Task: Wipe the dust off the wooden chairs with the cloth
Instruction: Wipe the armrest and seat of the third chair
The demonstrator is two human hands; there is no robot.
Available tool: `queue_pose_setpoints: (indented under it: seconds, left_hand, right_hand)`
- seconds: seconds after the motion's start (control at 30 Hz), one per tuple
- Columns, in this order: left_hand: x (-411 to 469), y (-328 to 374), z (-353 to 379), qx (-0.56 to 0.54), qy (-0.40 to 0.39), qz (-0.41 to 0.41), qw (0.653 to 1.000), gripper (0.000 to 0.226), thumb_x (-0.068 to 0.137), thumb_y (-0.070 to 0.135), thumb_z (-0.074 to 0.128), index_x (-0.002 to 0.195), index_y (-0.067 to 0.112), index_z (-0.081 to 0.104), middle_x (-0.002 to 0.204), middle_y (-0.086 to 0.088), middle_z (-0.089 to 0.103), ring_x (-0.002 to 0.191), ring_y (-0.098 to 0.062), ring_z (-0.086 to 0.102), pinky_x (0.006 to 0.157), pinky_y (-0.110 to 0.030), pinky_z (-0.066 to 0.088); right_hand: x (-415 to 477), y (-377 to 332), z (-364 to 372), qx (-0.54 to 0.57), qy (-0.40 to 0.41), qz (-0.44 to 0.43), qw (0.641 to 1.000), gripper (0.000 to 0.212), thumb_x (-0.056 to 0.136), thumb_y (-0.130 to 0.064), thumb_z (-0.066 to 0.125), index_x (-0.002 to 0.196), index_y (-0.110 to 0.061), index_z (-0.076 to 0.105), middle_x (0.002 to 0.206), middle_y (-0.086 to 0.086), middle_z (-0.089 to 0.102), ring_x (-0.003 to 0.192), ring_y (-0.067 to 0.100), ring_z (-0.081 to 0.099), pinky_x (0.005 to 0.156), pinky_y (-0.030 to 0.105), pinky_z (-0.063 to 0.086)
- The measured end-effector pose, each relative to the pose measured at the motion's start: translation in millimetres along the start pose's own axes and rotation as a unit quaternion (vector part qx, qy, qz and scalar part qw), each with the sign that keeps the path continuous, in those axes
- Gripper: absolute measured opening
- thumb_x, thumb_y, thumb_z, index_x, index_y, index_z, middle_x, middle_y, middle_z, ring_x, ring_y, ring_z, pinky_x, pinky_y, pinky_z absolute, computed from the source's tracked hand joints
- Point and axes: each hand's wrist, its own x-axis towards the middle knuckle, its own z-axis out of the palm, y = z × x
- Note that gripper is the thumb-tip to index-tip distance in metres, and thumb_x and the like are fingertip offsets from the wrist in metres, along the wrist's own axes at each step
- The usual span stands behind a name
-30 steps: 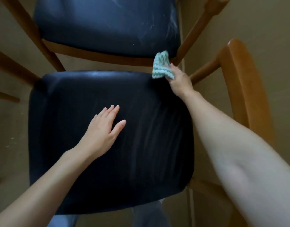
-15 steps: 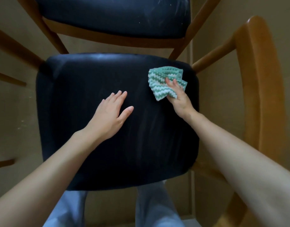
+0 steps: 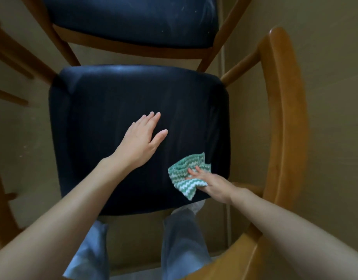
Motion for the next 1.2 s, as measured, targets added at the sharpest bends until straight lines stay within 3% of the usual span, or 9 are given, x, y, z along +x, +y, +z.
queue_pose_setpoints:
  seconds: [0.23,0.3,0.43,0.63,0.7,0.8,0.97,1.1,1.2]
  left_hand:
    - [-15,-1,-18,0.011,0.028,0.01,1.0,0.058,0.099,0.04,0.034,0.15,0.019,0.017,0.158,-0.001,0.014,0.146,-0.016,0.007,0.118,-0.034,0.006]
    - [-20,-1,-20,0.01,0.026,0.008,1.0,0.058,0.099,0.04,0.034,0.15,0.019,0.016,0.158,-0.001,0.013,0.146,-0.016,0.006,0.118,-0.034,0.006]
    - [-28,4,-19,0.012,0.021,0.016,1.0,0.058,0.099,0.04,0.033,0.15,0.02,0.015,0.158,0.001,0.012,0.145,-0.015,0.005,0.116,-0.033,0.004]
    - [-34,2,-16,0.013,0.024,0.018,0.999,0.058,0.099,0.04,0.033,0.15,0.02,0.014,0.158,0.002,0.012,0.145,-0.013,0.004,0.117,-0.032,0.004]
    - [-37,1,-16,0.01,0.024,0.013,1.0,0.058,0.099,0.04,0.034,0.15,0.021,0.015,0.158,0.002,0.012,0.145,-0.013,0.004,0.118,-0.032,0.005]
    - [-43,1,-20,0.006,0.024,0.011,1.0,0.058,0.098,0.04,0.034,0.15,0.021,0.015,0.158,0.003,0.012,0.145,-0.013,0.005,0.118,-0.032,0.005]
    - [-58,6,-37,-0.002,0.035,0.015,0.999,0.058,0.098,0.04,0.035,0.15,0.023,0.016,0.157,0.003,0.013,0.145,-0.012,0.007,0.118,-0.031,0.006]
    - [-76,9,-55,0.022,0.04,0.019,0.999,0.059,0.098,0.042,0.035,0.15,0.024,0.014,0.157,0.004,0.012,0.145,-0.011,0.006,0.116,-0.03,0.005]
    - [-90,7,-66,0.052,0.027,0.023,0.998,0.059,0.098,0.043,0.034,0.15,0.023,0.013,0.158,0.003,0.01,0.145,-0.012,0.005,0.116,-0.029,0.003]
  right_hand:
    - [-18,-11,1,-0.106,-0.1,0.091,0.985,0.055,0.101,-0.016,0.036,0.149,-0.036,0.018,0.159,-0.004,0.005,0.145,0.022,0.014,0.114,0.031,0.017]
    - [-26,-16,6,-0.125,-0.121,0.106,0.979,0.051,0.102,-0.023,0.037,0.15,-0.029,0.021,0.159,0.0,0.011,0.144,0.023,0.017,0.113,0.03,0.019]
    - [-29,-14,21,-0.153,-0.155,0.172,0.961,0.04,0.1,-0.028,0.042,0.136,-0.012,0.047,0.141,0.006,0.046,0.128,0.025,0.045,0.102,0.029,0.033]
    - [-24,-18,15,-0.111,-0.127,0.225,0.96,0.041,0.1,-0.026,0.044,0.136,-0.007,0.046,0.14,0.014,0.046,0.13,0.029,0.043,0.103,0.033,0.034]
    - [-28,-20,10,-0.068,-0.119,0.229,0.964,0.039,0.1,-0.028,0.043,0.133,-0.007,0.048,0.135,0.015,0.051,0.12,0.027,0.05,0.094,0.031,0.038]
    - [-34,-21,0,0.07,-0.062,0.193,0.977,0.026,0.1,-0.028,0.043,0.109,-0.01,0.058,0.109,0.013,0.059,0.085,0.016,0.054,0.068,0.022,0.04]
    - [-45,-43,-13,0.335,0.136,0.111,0.926,0.022,0.1,-0.022,0.045,0.111,-0.009,0.058,0.106,0.009,0.064,0.095,0.021,0.062,0.078,0.026,0.05]
    - [-56,-69,-18,0.381,0.242,0.076,0.889,0.018,0.099,-0.021,0.045,0.113,-0.015,0.055,0.101,0.0,0.062,0.089,0.013,0.06,0.072,0.018,0.047]
    - [-64,-90,-16,0.328,0.297,0.061,0.894,0.026,0.098,-0.023,0.048,0.122,-0.017,0.056,0.104,-0.004,0.062,0.1,0.016,0.058,0.084,0.026,0.047]
